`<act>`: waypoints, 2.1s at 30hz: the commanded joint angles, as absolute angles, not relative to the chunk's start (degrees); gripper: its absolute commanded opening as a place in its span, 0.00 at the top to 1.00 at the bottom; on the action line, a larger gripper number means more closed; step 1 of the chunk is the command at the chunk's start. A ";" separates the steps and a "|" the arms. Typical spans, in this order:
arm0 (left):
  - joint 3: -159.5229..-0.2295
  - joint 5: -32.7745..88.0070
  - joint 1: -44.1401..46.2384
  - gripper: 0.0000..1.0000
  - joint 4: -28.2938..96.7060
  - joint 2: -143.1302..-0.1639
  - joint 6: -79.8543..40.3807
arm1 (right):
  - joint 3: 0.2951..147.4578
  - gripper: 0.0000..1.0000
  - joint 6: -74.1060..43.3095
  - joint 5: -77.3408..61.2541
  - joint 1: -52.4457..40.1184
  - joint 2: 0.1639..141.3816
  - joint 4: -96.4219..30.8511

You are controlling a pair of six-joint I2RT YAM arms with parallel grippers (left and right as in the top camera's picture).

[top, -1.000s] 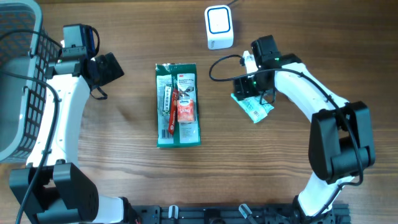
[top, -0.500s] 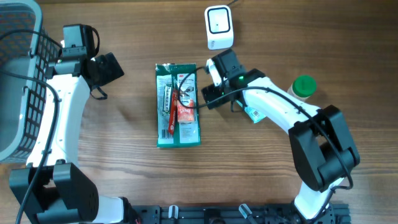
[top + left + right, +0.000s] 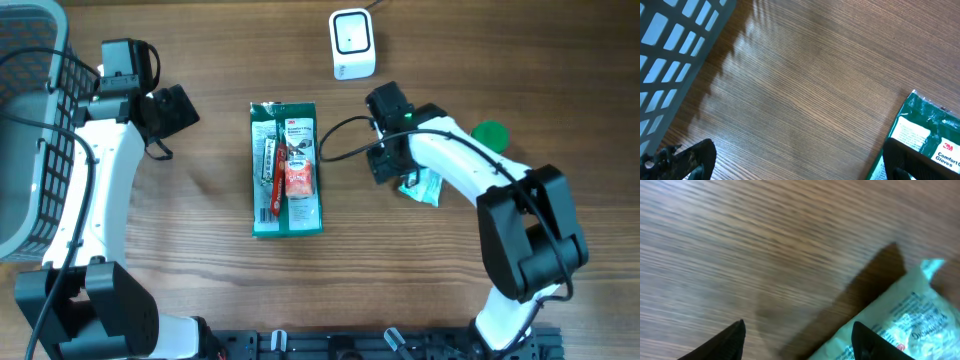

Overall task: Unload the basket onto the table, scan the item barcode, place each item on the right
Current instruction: 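Reach the right gripper to the Kleenex tissue pack and grasp it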

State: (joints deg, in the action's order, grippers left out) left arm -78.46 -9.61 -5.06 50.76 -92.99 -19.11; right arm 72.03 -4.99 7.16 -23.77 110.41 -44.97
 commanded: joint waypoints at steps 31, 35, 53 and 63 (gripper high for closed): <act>-79.09 -10.15 -5.43 0.00 50.63 -92.58 -18.22 | 71.59 0.22 -14.74 15.03 -17.91 111.18 -60.29; -79.09 -10.15 -5.43 0.00 50.63 -92.58 -18.22 | 71.59 0.22 -14.44 9.65 -17.91 111.18 -56.88; -79.09 -10.13 -5.43 0.00 50.63 -92.58 -18.22 | 69.97 0.42 -10.48 5.28 -17.91 111.18 -51.62; -79.09 -10.13 -5.43 0.00 50.63 -92.58 -18.22 | 65.54 0.34 -10.46 18.02 -16.08 111.18 -48.45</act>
State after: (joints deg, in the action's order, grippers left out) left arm -78.46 -9.61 -5.06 50.76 -92.99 -19.11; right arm 67.72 -10.41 11.66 -18.06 109.71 -48.95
